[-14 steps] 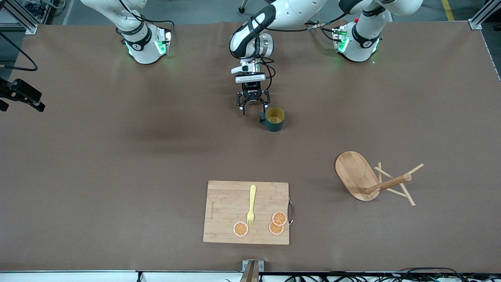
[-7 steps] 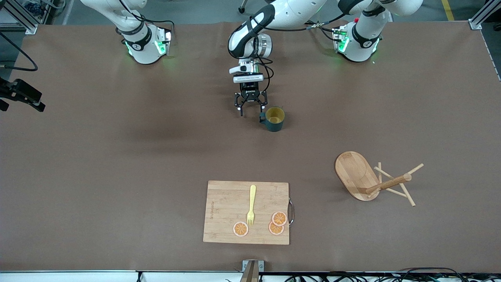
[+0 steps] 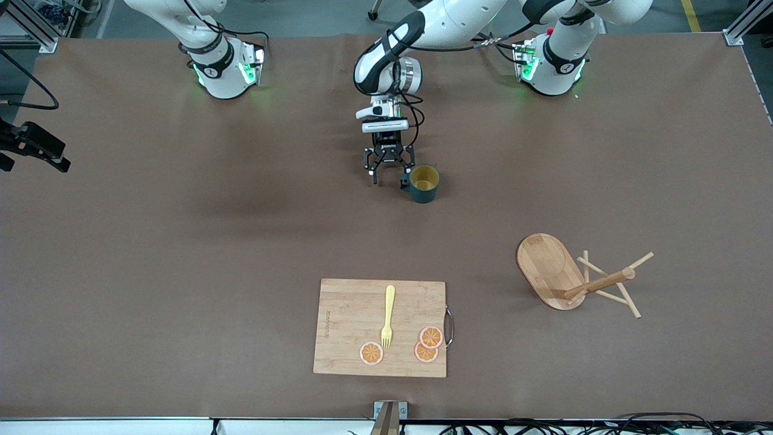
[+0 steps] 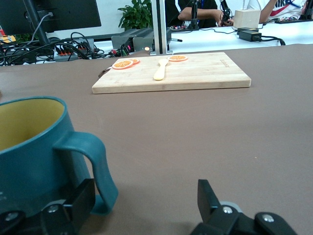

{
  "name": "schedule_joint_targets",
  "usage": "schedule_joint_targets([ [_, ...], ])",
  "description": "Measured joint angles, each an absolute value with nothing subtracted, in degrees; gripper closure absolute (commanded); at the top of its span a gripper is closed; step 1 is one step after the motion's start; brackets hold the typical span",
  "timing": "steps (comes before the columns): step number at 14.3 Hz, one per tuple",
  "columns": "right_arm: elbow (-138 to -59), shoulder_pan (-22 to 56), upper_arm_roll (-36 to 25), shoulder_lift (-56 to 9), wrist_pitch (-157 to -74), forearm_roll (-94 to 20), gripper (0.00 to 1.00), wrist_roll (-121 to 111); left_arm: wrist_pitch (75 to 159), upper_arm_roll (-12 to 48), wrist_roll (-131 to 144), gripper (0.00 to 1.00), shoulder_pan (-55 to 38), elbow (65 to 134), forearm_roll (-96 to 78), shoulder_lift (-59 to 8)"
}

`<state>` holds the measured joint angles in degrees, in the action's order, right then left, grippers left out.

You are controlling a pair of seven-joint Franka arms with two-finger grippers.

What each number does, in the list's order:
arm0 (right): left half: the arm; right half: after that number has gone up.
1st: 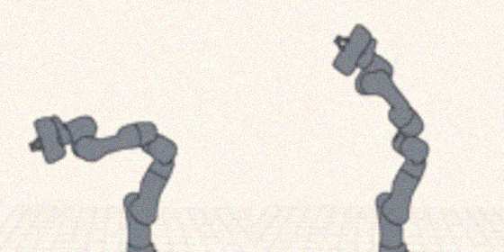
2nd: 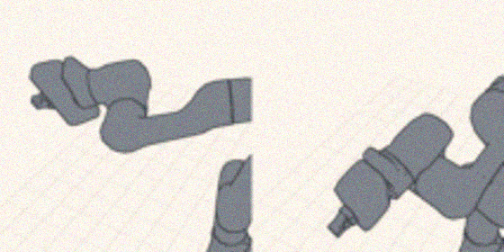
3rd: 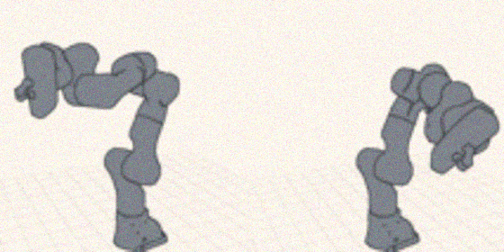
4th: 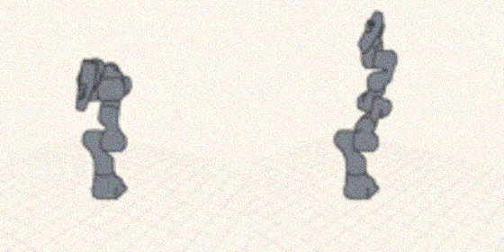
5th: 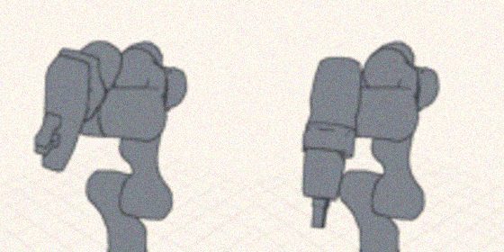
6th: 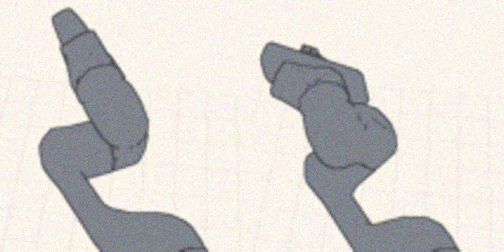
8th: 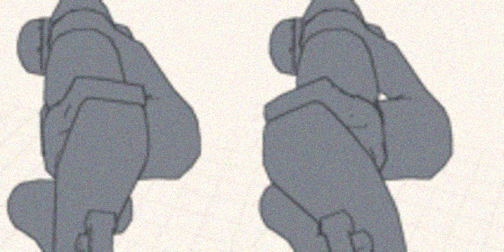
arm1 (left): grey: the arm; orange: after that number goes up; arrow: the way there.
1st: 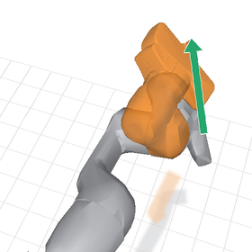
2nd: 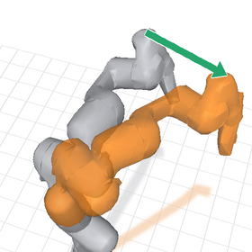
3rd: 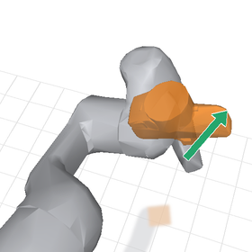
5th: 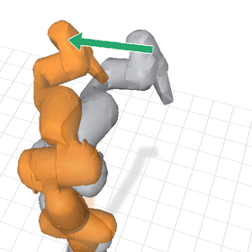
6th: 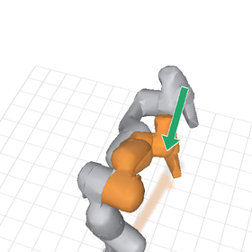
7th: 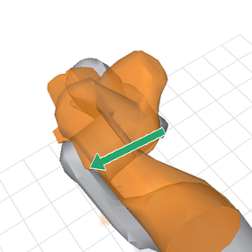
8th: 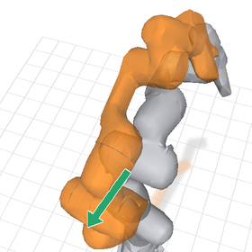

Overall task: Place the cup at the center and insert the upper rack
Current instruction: 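Grasp the mug handle with the left gripper and lift the mug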

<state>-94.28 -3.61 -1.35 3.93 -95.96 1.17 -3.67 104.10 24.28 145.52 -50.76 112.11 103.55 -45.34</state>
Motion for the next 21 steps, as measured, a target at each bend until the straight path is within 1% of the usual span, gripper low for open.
schedule_joint_targets([
  [6,-94.28,-3.61,-1.36,3.93,-95.18,1.17,0.00,-3.64,104.19,23.15,145.52,0.09,-50.83,110.98,104.30,-46.23],
  [9,-94.28,-3.57,-1.26,3.93,-95.11,1.17,0.00,-3.64,104.38,22.85,145.51,0.15,-50.84,110.10,104.46,-46.70],
  [14,-94.28,-3.57,-1.26,3.93,-95.04,1.17,0.00,-3.64,104.71,22.77,145.51,0.35,-50.83,109.84,104.46,-46.81],
  [15,-94.28,-3.57,-1.25,3.93,-94.96,1.17,0.00,-3.64,104.76,22.74,145.51,0.42,-50.83,109.83,104.46,-46.82],
  [16,-94.28,-3.57,-1.25,3.93,-94.85,1.17,0.00,-3.64,104.80,22.72,145.52,0.51,-50.83,109.83,104.46,-46.82],
  [18,-94.28,-3.57,-1.25,3.93,-94.72,1.17,0.00,-3.64,104.87,22.67,145.56,0.63,-50.82,109.83,104.46,-46.85],
  [21,-94.28,-3.57,-1.25,3.93,-94.66,1.17,0.00,-3.64,104.93,22.58,146.60,0.75,-50.77,109.83,104.46,-46.86],
])
